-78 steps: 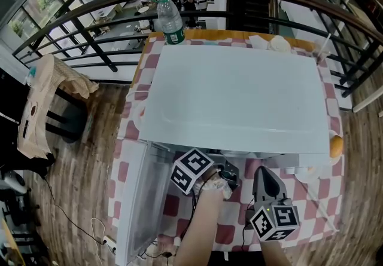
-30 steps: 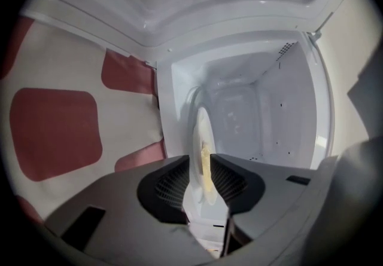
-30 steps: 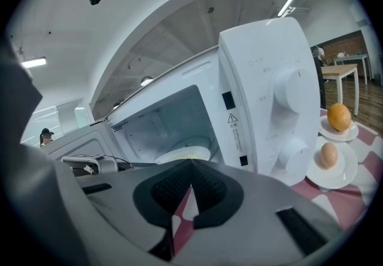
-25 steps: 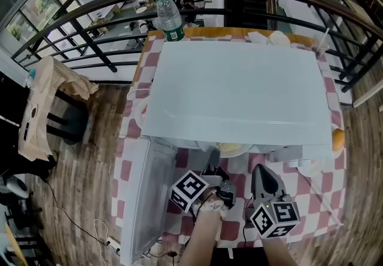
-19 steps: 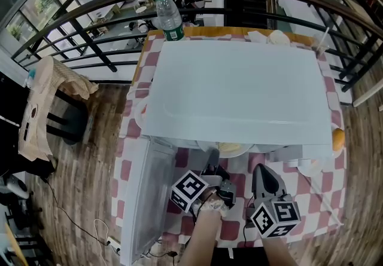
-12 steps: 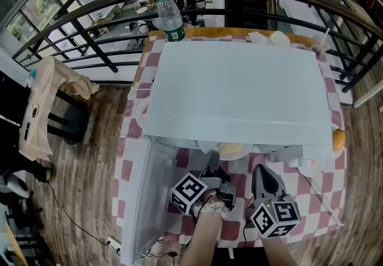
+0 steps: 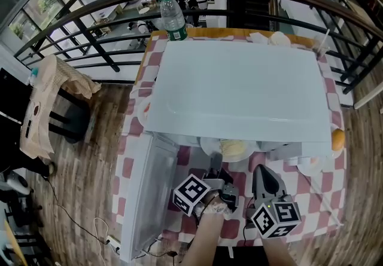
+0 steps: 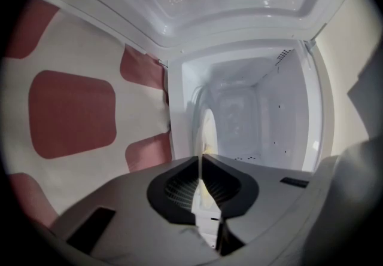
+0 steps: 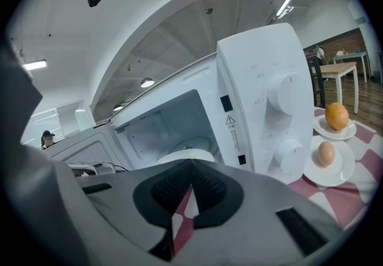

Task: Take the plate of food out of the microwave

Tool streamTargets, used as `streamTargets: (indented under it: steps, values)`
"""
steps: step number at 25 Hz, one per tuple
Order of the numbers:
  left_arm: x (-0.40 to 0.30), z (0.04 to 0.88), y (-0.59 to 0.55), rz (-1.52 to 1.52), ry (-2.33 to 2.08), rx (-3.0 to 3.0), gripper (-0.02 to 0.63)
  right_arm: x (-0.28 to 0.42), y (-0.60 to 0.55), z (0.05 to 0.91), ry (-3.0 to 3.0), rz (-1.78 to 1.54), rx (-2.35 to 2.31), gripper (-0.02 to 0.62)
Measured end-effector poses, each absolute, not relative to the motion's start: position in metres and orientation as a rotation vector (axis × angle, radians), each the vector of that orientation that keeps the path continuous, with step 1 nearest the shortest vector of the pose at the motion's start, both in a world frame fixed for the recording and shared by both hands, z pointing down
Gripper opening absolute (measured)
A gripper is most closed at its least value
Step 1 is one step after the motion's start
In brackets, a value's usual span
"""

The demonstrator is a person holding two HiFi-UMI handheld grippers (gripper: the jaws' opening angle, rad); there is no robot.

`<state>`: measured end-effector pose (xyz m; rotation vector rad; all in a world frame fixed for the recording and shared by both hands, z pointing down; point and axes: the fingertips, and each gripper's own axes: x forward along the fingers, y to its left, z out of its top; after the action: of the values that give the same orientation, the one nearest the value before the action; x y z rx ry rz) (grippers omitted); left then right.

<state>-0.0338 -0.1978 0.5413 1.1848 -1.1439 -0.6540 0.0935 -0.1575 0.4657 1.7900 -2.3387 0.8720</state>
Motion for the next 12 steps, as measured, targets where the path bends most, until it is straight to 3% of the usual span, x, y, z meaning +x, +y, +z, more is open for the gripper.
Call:
streamTargets:
  steps: [12]
  values:
    - [-0.034, 0.527, -0.165, -0.666, -1.126, 1.174, 0.032, 0.100, -0.142, 0.453, -2.366, 0.883, 1.787, -0.009]
